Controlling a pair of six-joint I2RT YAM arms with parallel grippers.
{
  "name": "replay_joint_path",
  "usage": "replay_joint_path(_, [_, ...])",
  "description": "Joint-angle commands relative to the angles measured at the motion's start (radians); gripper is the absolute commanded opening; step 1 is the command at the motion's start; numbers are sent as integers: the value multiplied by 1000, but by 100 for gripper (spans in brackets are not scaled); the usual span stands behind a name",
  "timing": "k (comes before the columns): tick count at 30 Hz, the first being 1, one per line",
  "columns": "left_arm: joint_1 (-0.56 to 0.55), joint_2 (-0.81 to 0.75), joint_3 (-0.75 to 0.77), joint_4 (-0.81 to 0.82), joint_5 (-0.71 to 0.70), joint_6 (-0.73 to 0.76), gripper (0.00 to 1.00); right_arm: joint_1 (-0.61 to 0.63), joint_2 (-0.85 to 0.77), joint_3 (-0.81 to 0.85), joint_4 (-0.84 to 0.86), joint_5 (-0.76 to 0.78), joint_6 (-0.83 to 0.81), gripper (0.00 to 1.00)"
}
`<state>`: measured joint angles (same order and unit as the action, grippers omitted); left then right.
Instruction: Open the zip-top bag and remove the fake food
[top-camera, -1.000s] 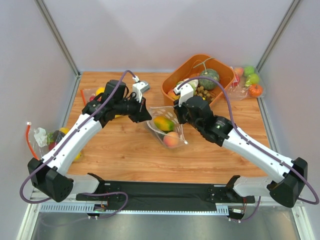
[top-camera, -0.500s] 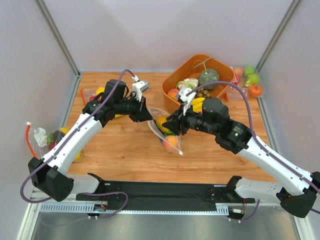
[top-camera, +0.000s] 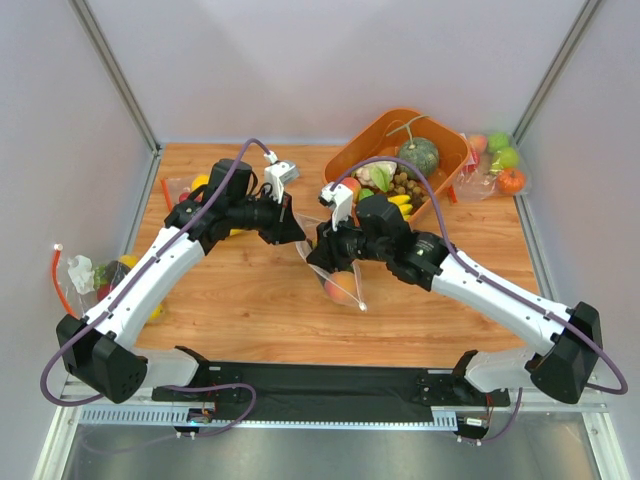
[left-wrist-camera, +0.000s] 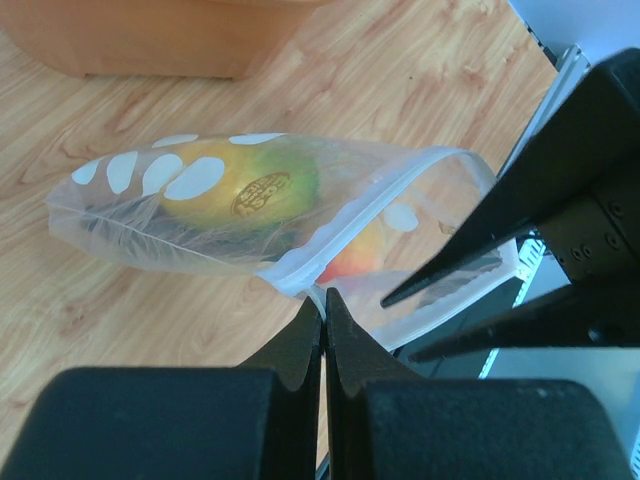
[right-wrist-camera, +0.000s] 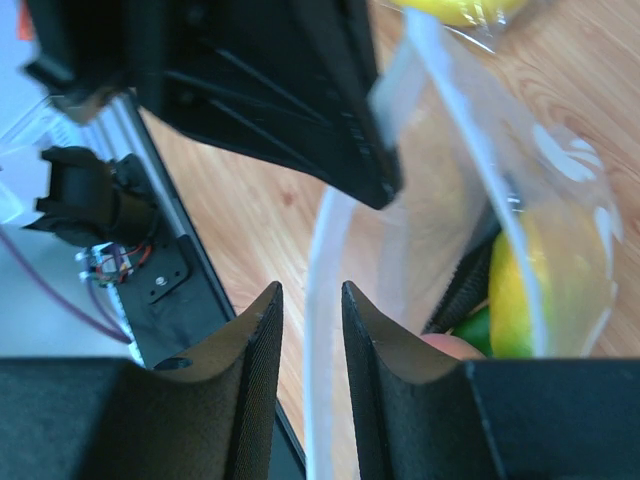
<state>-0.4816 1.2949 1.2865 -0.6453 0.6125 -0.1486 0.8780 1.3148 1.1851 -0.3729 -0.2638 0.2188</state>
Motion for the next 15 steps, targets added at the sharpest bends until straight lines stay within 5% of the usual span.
replay_joint_path(1, [5,-25,10,32,18,-6,0,1,-28,-8,12,135,40,31])
replay_joint_path(15, [-8,-13,8,26,38,-3,0,6,15,-94,-66,405,30,30])
